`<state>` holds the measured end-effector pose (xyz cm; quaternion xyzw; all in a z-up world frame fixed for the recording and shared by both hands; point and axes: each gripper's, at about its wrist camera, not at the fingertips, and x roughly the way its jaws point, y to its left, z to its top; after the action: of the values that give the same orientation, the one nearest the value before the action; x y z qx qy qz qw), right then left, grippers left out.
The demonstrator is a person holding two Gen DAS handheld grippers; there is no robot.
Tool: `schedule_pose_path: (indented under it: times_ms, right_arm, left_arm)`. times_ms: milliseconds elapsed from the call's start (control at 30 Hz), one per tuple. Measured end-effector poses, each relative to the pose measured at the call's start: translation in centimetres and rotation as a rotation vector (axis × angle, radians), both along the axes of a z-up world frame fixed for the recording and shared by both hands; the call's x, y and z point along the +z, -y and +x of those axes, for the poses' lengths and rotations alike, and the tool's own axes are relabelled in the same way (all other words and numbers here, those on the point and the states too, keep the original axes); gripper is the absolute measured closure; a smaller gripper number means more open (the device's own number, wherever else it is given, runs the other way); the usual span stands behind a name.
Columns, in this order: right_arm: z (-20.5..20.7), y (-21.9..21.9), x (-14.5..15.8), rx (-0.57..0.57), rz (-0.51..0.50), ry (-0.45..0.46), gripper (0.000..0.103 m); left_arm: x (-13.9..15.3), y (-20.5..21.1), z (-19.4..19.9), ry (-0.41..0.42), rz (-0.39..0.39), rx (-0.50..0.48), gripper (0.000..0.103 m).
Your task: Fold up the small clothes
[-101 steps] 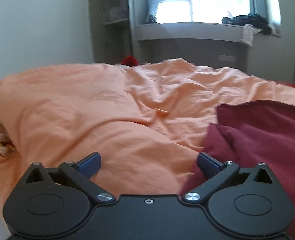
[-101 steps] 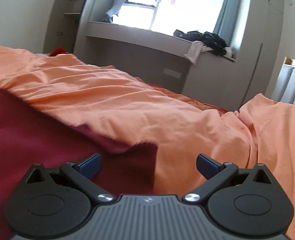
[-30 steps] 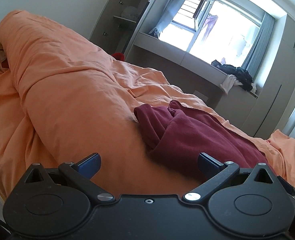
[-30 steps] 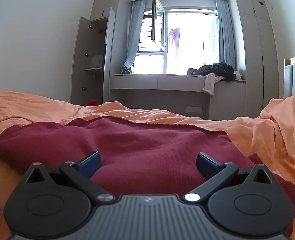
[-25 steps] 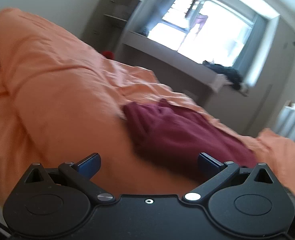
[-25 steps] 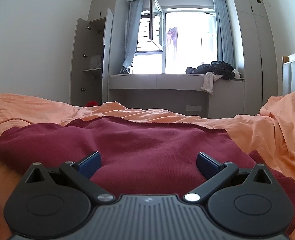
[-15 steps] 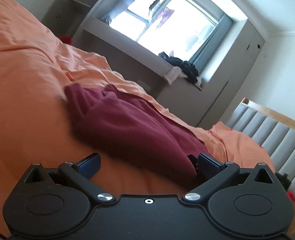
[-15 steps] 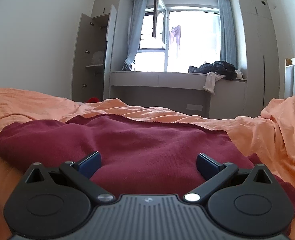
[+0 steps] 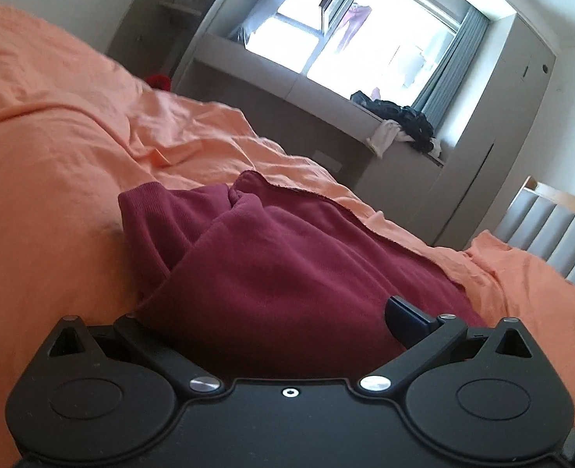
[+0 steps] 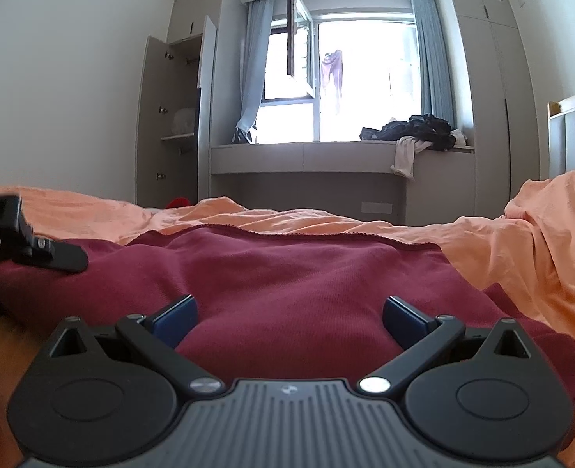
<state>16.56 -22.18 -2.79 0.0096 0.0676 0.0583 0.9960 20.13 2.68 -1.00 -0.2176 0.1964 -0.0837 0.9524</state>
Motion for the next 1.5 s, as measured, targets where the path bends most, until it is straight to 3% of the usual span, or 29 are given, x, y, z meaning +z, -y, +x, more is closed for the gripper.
schedule_pose_path:
  times_ms: [600,767,1000,1233,1300,1500]
  right_arm:
    - [-0.6,-0.1,-1.2,-0.018,0.051,0.049,0.001]
    - [-0.4,0.9,1.1,0.061,-0.043,0.008,0.000]
    - [0.4,2.2,-0.2,-0.006,0.085,-0.028,0.000]
    - [0.3,1.4,-0.7,-0.037,0.059,-0.010,0.000]
    - [0.2,1.4,-0.7,-0.040,0.058,-0.014,0.000]
    - [0.5,1.5,0.0,-0.030,0.046,-0.053,0.000]
  left_arm:
    - [-0.2,0.7,-0.7,0.010,0.021,0.034,0.000]
    - [-0.2,0.8,-0.9,0.008,0.026,0.036,0.000]
    - [-0.2,0.9,-1.0,0.006,0.032,0.039,0.000]
    - [0.2,1.0,-0.4,-0.011,0.010,0.069,0.001]
    - [0.7,1.6,0.0,-0.024,0.028,0.084,0.004]
    - [1.9,2.9,0.8,-0.041,0.069,0.135,0.036]
